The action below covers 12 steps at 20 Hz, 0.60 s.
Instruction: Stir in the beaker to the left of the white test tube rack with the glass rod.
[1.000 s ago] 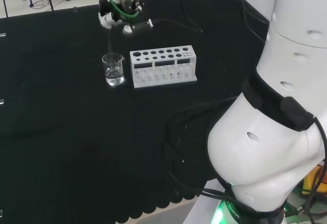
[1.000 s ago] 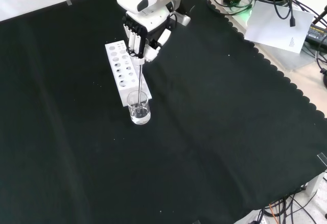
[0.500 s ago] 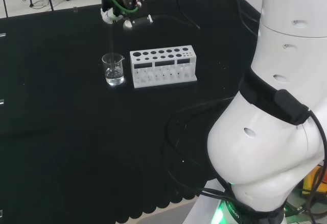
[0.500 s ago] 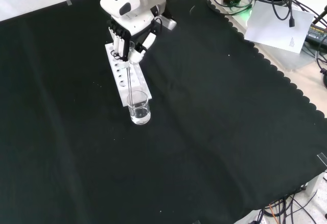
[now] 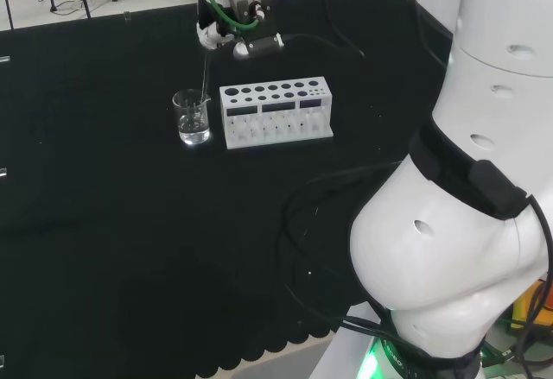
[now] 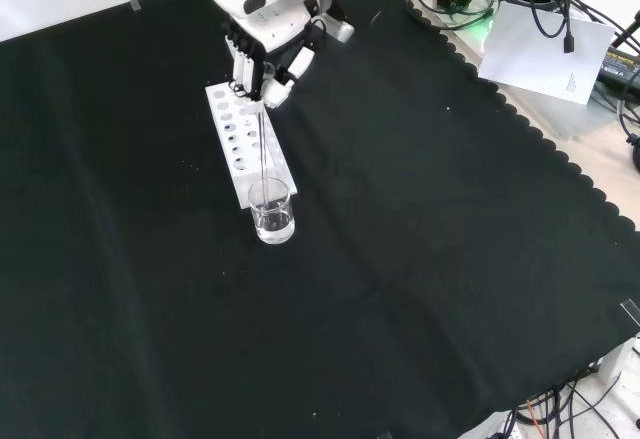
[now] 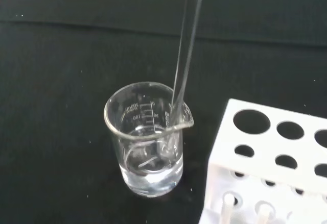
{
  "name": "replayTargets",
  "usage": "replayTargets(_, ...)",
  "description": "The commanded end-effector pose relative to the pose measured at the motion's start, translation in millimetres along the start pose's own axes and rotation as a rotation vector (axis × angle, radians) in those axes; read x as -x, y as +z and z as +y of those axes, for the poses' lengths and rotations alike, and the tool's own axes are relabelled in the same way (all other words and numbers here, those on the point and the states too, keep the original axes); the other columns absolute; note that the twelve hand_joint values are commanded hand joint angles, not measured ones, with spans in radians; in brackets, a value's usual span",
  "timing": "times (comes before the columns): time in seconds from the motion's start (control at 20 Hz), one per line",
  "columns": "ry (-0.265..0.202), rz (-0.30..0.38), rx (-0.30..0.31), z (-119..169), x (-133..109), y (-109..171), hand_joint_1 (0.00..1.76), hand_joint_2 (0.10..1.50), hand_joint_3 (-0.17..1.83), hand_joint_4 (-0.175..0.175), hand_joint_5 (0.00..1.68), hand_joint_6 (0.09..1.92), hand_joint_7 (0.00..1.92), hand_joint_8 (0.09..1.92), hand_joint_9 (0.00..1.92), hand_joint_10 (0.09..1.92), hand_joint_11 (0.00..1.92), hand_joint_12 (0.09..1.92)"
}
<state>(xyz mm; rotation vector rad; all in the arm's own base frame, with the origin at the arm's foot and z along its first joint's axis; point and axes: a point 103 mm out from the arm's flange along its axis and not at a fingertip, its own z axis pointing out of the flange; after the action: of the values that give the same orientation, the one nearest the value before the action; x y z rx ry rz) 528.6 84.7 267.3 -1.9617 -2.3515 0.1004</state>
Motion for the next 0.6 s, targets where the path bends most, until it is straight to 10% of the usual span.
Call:
replayTargets(0.05,-0.034,-0.001,0.004,-17.9,-22.2,-3.4,1.32,1.08,-0.17,-0.175,1.38,0.09,1.25,0.87,1.58,0.89,1.64,0.64)
replayTargets(0.6,-0.092,0.005,0.013,-0.6,-57.6,-5.6,1.32,1.08,-0.17,-0.175,1.38,0.09,1.25,0.87,1.58,0.89,1.64,0.64)
